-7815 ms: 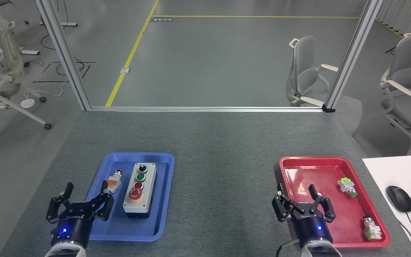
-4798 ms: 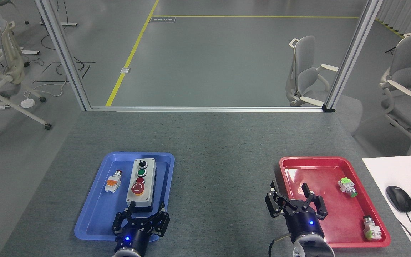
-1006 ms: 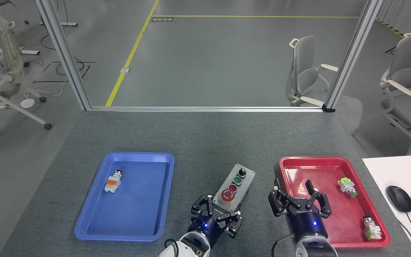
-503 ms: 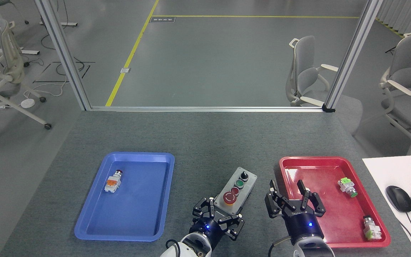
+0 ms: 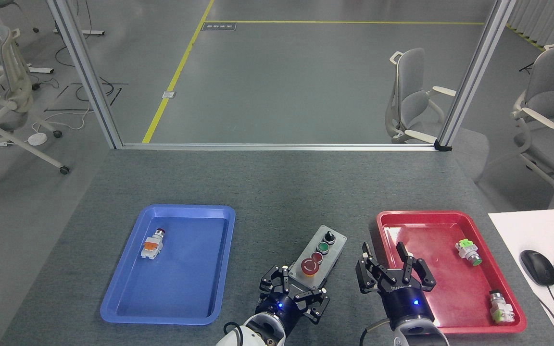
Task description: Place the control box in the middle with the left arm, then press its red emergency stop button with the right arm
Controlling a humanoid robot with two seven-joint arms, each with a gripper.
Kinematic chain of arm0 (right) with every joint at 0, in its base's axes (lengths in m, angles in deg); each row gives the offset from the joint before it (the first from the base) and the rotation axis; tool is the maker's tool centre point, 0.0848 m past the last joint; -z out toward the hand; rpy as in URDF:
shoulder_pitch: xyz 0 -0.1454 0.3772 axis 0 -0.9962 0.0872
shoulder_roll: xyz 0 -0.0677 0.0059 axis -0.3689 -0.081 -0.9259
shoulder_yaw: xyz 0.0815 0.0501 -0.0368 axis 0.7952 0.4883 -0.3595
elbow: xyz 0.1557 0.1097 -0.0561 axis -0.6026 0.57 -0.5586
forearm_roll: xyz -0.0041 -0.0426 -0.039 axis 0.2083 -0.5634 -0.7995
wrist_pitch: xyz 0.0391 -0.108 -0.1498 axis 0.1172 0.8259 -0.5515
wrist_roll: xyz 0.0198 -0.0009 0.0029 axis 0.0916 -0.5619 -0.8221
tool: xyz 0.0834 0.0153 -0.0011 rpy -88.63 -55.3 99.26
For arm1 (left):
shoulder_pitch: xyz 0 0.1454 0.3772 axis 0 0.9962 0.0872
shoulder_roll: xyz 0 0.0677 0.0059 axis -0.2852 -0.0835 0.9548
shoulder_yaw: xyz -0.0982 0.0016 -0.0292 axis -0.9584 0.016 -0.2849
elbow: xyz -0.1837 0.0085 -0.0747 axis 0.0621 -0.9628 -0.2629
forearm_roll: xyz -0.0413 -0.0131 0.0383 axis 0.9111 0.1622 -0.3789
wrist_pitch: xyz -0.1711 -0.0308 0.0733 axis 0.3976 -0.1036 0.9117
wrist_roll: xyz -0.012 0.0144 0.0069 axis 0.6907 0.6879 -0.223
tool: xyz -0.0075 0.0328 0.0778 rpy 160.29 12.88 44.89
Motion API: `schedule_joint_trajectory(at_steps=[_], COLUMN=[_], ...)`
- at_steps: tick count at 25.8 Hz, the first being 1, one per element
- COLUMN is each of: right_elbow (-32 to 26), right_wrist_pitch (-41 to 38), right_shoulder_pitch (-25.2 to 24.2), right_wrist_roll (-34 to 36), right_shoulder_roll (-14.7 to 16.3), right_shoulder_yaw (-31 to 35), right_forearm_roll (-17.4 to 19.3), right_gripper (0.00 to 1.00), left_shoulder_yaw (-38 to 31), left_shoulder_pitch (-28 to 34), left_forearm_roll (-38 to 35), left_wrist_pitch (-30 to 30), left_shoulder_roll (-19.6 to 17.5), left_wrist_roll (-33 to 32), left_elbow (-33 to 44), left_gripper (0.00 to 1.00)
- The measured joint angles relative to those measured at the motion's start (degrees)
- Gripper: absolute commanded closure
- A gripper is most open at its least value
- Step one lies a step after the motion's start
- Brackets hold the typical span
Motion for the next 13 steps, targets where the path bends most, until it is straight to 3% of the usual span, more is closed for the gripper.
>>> schedule_joint_trajectory(at_steps=[5,7,13], right_elbow=[0.78,0.91,1.04], right_wrist_pitch=[0.31,0.33,0.34], right_shoulder_pitch=[0.03,0.06,0.09], right_wrist_roll=[0.00,-0.03,-0.19], right_shoulder_roll=[0.01,0.04,0.08], right_shoulder_yaw=[-0.10,-0.16,-0.16], right_forearm_roll=[0.00,-0.01,-0.02], right_gripper=[0.17,0.16,0.15], left_shoulder_yaw=[0.00,0.01,0.15], left_shoulder_pitch=[0.00,0.00,0.21], left_forearm_roll=[-0.01,-0.05,-0.16], left_wrist_pitch=[0.02,0.08,0.10], left_shoulder_roll=[-0.03,-0.03,-0.03], left_wrist_roll=[-0.01,-0.01,0.42], left_elbow=[0.07,0.10,0.43], left_gripper=[0.18,0.10,0.04])
